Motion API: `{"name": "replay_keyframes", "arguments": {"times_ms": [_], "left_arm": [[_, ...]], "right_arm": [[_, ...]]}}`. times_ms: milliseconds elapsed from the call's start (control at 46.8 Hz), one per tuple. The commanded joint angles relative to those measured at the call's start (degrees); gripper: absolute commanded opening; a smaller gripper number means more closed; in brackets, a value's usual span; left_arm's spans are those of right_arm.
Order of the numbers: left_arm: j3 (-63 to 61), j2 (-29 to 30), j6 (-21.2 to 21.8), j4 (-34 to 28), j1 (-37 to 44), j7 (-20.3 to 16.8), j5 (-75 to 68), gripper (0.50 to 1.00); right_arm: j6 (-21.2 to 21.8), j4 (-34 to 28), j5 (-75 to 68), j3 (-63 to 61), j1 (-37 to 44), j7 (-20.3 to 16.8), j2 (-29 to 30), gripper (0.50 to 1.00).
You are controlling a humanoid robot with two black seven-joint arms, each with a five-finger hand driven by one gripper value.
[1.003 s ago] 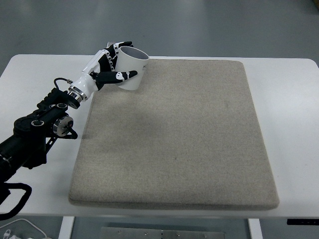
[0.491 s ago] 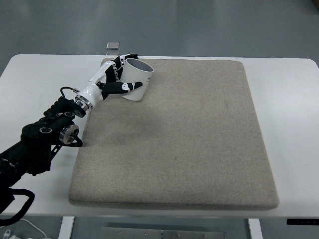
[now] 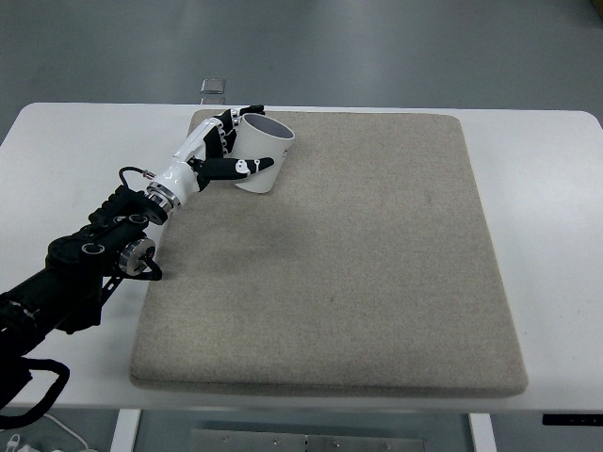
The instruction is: Flip white cup upright
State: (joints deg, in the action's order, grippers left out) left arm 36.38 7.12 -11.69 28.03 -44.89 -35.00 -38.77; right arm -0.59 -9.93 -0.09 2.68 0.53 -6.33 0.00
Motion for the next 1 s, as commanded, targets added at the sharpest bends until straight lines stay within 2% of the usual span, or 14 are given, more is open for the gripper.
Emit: {"name": "replay_keyframes", "arguments": {"times_ms": [0, 85, 278, 982], "left_arm": [[0.10, 0.00, 0.00, 0.01, -0.03, 0.00, 0.01, 0.934], [0.10, 0.00, 0.00, 0.01, -0.03, 0.00, 0.10, 0.964], [0.18, 0.09, 0.00, 0.36, -0.03, 0.00, 0.45, 0.986], [1.06, 0.61, -0.71, 2.38, -0.47, 0.00, 0.54, 0.992]], "right_arm": [[-0.02, 0.00, 0.00, -0.04, 0.00, 0.00, 0.00, 0.930], [-0.02, 0.00, 0.00, -0.04, 0.00, 0.00, 0.00, 0.930], [-0.02, 0.00, 0.00, 0.05, 0.00, 0.00, 0.00, 0.930], [-0.02, 0.00, 0.00, 0.05, 0.00, 0.00, 0.00, 0.930]]}}
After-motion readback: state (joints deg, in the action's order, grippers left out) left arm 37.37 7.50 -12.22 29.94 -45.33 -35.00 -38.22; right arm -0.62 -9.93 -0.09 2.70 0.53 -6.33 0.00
